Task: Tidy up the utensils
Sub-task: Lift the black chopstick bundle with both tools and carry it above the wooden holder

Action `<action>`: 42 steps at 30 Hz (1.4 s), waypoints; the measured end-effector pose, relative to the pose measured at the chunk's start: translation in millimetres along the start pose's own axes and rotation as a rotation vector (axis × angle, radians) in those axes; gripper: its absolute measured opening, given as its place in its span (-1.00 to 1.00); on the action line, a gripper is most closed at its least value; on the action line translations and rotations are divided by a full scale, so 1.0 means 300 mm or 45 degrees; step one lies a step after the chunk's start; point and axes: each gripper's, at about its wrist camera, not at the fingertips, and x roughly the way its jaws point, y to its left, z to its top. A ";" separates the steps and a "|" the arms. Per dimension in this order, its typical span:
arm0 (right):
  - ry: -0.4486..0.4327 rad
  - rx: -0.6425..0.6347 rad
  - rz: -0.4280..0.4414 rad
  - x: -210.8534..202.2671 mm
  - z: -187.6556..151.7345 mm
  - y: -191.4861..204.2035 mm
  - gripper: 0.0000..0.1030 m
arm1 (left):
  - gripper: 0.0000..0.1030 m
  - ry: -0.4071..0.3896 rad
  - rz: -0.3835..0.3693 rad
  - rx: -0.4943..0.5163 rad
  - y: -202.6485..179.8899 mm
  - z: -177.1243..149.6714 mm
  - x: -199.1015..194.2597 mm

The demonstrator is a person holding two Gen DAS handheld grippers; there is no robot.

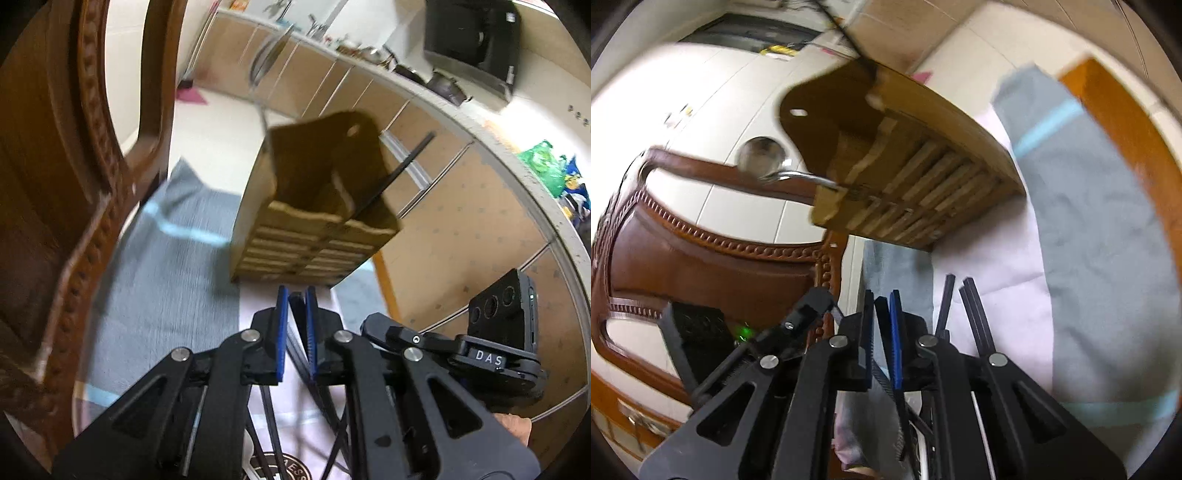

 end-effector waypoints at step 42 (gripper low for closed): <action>-0.468 -0.717 -0.356 -0.462 -0.146 0.620 -0.84 | -0.87 -0.438 0.095 0.414 -0.235 0.008 -0.546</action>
